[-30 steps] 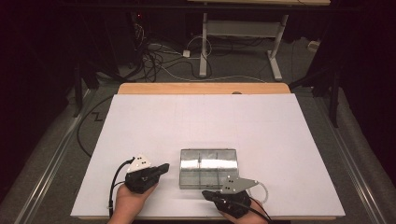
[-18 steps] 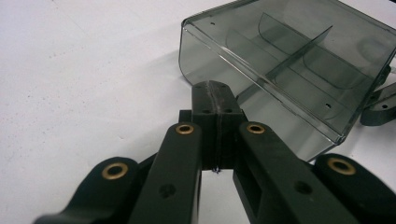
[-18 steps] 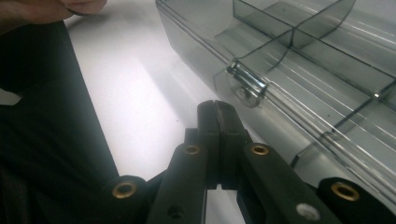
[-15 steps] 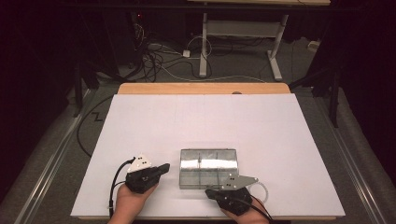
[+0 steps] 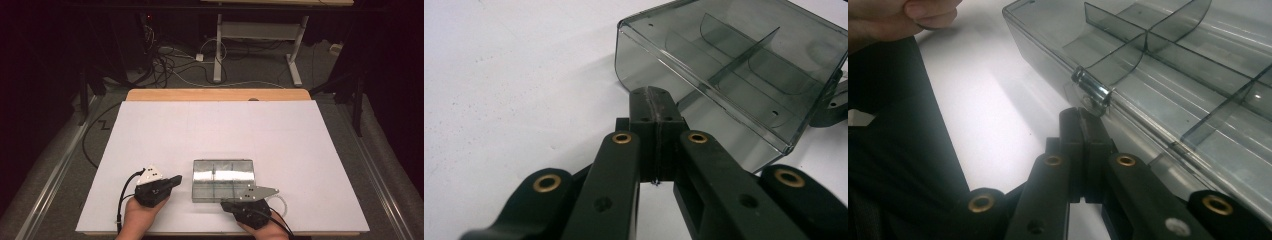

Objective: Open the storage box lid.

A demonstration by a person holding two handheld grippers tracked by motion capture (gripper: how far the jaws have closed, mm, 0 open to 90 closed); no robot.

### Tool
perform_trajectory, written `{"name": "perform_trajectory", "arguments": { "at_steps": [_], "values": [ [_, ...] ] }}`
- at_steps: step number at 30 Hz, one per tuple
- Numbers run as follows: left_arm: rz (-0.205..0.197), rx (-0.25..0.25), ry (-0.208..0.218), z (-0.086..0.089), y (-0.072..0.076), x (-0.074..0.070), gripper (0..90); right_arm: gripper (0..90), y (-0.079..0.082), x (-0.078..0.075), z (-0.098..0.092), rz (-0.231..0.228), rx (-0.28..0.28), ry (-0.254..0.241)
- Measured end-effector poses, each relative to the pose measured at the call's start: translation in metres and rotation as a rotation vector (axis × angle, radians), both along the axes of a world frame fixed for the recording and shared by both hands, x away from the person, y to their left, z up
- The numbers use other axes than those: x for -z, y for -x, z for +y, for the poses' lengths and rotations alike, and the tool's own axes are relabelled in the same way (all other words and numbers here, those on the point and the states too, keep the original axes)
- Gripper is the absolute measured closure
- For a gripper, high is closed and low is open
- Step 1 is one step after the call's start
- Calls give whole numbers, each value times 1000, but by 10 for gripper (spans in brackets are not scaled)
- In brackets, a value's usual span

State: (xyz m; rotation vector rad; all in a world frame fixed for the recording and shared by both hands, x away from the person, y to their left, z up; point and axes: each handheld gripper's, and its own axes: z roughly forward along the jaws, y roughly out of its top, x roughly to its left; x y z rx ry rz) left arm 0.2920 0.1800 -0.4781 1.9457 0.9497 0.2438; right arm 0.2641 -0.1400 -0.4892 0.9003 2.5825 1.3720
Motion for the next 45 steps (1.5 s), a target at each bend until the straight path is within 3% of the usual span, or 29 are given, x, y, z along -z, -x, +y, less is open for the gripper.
{"name": "perform_trajectory", "arguments": {
  "at_steps": [45],
  "values": [
    [2,4,-3,-1,-1,0,882,900,3,-3,-3,-18,-5,-43]
  ]
}}
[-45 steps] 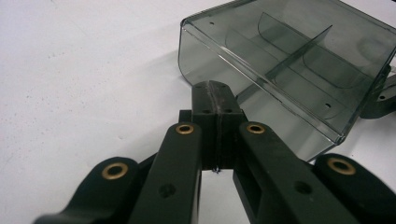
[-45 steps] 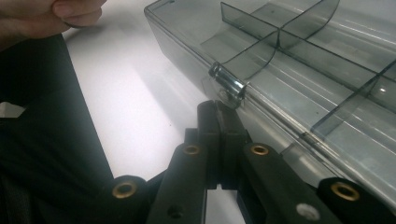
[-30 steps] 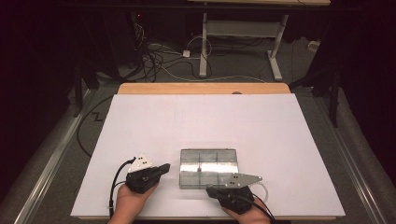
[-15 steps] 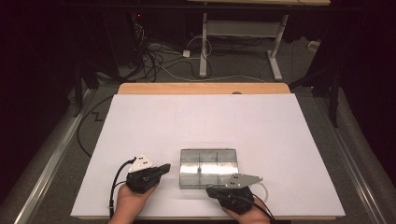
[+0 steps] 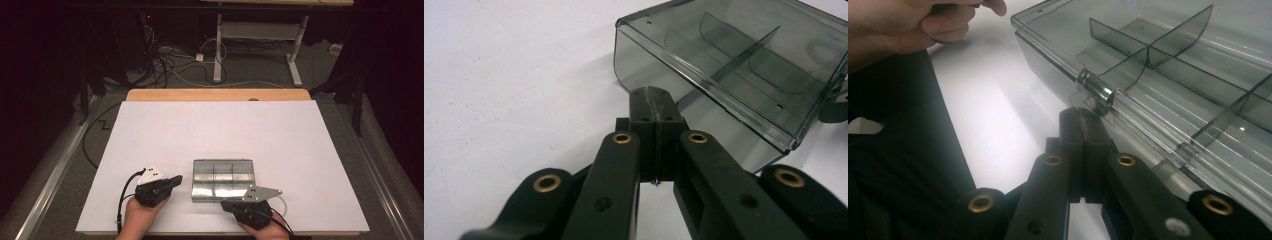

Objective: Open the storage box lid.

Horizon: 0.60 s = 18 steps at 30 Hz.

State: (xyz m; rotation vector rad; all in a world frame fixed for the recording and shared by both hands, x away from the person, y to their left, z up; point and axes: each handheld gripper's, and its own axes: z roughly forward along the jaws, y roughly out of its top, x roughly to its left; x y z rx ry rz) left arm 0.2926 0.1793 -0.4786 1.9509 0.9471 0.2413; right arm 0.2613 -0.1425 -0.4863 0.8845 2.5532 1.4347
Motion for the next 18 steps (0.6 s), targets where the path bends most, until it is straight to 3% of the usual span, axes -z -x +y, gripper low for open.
{"name": "perform_trajectory", "arguments": {
  "at_steps": [18],
  "values": [
    [3,25,9,-5,2,-1,882,900,0,-11,0,-39,0,-23]
  ]
}}
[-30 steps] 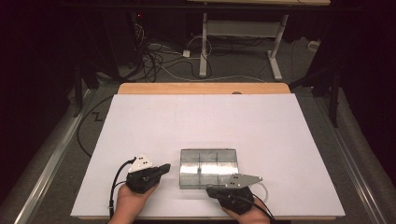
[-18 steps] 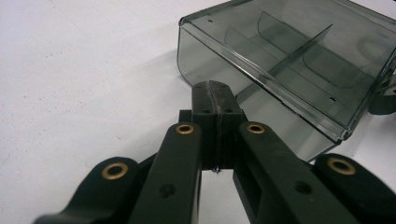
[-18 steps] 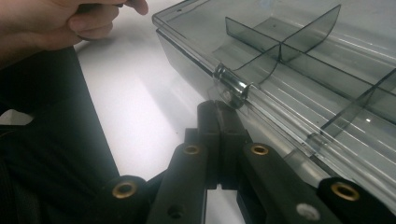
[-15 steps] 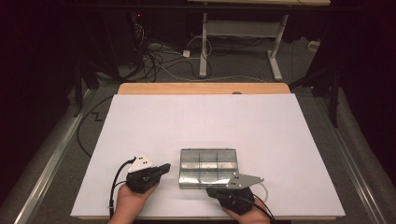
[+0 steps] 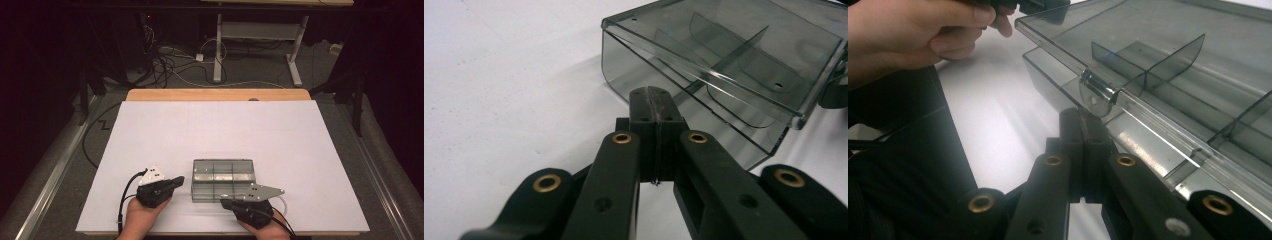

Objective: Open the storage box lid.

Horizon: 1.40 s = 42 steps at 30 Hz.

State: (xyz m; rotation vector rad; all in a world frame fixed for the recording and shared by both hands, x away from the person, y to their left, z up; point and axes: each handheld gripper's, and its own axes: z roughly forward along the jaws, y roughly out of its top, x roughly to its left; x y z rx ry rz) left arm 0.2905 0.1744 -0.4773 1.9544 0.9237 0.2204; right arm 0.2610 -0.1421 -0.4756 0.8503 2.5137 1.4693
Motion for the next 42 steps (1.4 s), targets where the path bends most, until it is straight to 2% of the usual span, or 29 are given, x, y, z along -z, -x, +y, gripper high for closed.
{"name": "perform_trajectory", "arguments": {
  "at_steps": [14,24,42],
  "values": [
    [1,36,28,-7,5,-4,882,900,-2,-9,-2,-26,11,-17],
    [1,62,63,-12,9,-7,882,900,-4,-16,-2,-52,13,-21],
    [-2,89,70,-23,12,-8,881,900,-4,-22,-2,-71,16,-29]
  ]
}}
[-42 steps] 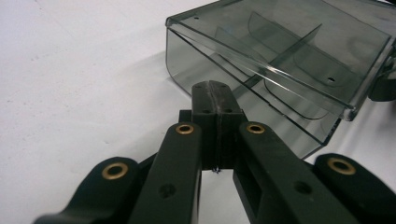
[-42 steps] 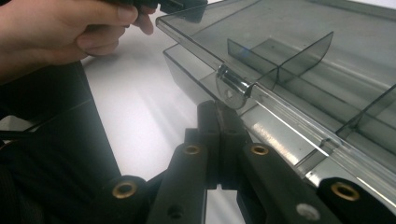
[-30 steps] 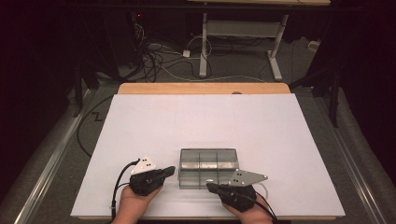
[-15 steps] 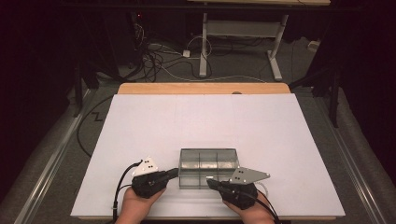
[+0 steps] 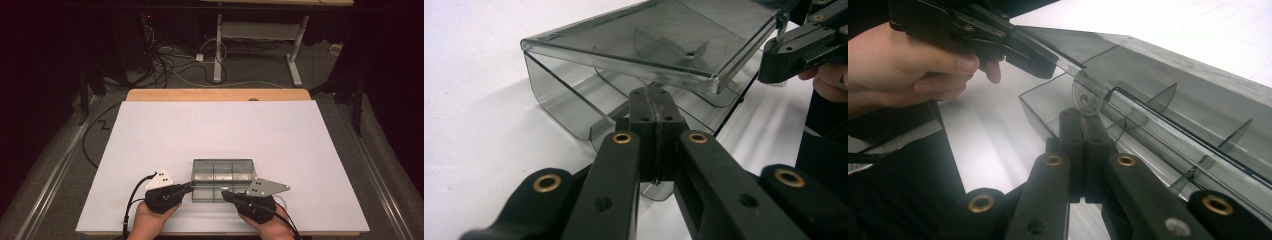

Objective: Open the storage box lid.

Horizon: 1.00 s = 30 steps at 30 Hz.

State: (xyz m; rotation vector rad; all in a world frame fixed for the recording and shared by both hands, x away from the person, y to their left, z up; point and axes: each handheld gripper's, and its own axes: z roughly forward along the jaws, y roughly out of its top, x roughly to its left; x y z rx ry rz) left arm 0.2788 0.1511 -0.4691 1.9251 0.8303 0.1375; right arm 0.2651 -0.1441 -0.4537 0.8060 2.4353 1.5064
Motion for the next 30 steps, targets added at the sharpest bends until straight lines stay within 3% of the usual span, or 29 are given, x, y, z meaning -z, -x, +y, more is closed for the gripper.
{"name": "perform_trajectory", "arguments": {
  "at_steps": [14,30],
  "values": [
    [-14,9,6,-3,-3,-3,882,900,2,2,-9,-7,30,11],
    [-26,13,21,-1,-9,-7,881,900,2,2,-40,-3,147,22]
  ]
}}
